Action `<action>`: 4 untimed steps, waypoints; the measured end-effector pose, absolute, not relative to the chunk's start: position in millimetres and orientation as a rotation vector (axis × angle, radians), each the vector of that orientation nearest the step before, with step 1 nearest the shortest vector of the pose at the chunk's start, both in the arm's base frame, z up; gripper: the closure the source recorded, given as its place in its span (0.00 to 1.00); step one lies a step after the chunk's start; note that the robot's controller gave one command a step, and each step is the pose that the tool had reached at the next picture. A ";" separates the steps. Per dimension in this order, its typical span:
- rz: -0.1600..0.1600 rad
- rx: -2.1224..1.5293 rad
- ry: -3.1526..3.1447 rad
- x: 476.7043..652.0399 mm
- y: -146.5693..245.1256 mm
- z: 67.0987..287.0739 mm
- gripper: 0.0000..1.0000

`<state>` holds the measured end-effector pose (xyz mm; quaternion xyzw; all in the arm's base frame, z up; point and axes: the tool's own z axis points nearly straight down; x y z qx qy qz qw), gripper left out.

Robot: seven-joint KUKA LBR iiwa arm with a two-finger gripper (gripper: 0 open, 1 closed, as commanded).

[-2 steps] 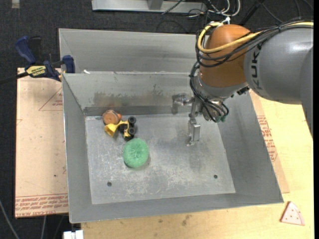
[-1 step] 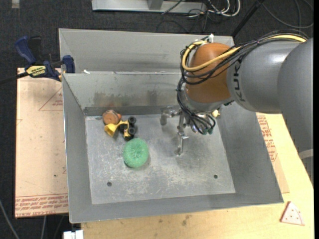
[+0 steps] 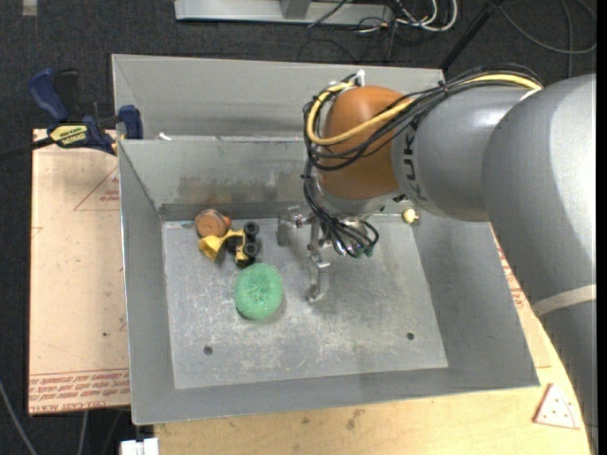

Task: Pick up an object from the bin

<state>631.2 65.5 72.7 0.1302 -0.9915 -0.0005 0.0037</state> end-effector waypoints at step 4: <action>-0.002 0.791 -3.045 612.7 136.8 70.2 0.00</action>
Offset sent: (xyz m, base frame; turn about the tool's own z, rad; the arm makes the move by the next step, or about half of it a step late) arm -0.0457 0.0687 -0.0027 -0.2246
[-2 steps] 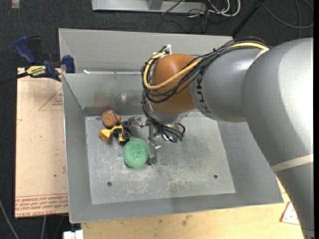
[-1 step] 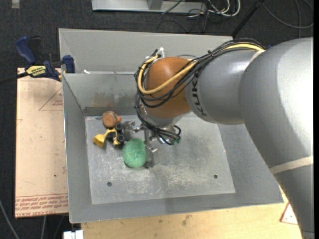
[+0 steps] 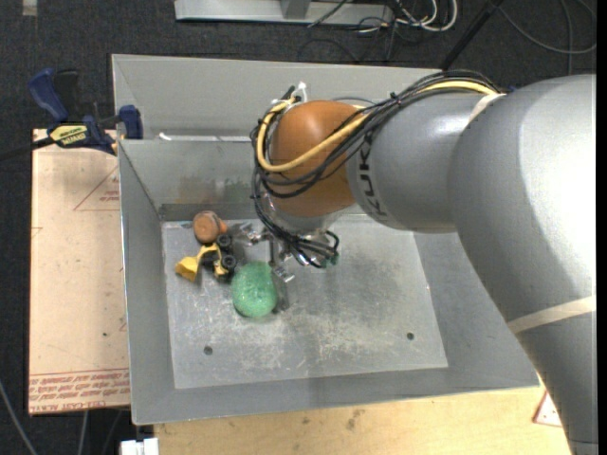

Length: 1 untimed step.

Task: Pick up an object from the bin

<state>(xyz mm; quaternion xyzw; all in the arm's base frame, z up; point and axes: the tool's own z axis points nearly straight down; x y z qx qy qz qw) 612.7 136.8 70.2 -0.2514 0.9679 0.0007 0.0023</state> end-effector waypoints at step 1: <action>0.002 -1.072 2.950 592.5 155.9 74.9 1.00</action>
Offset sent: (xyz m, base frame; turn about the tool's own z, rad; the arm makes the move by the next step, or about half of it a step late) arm 0.0000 0.0000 0.0000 0.0000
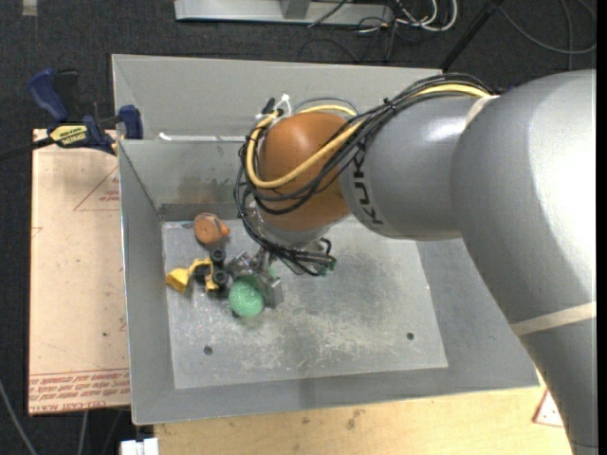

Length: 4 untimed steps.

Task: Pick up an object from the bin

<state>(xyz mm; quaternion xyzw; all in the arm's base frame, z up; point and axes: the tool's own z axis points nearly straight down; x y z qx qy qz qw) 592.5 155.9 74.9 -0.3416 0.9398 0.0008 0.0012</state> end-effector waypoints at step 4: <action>0.001 -1.020 2.967 534.8 151.1 314.3 1.00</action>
Offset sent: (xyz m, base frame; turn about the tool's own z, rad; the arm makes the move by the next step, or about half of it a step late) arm -0.0260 0.0011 0.1149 0.0429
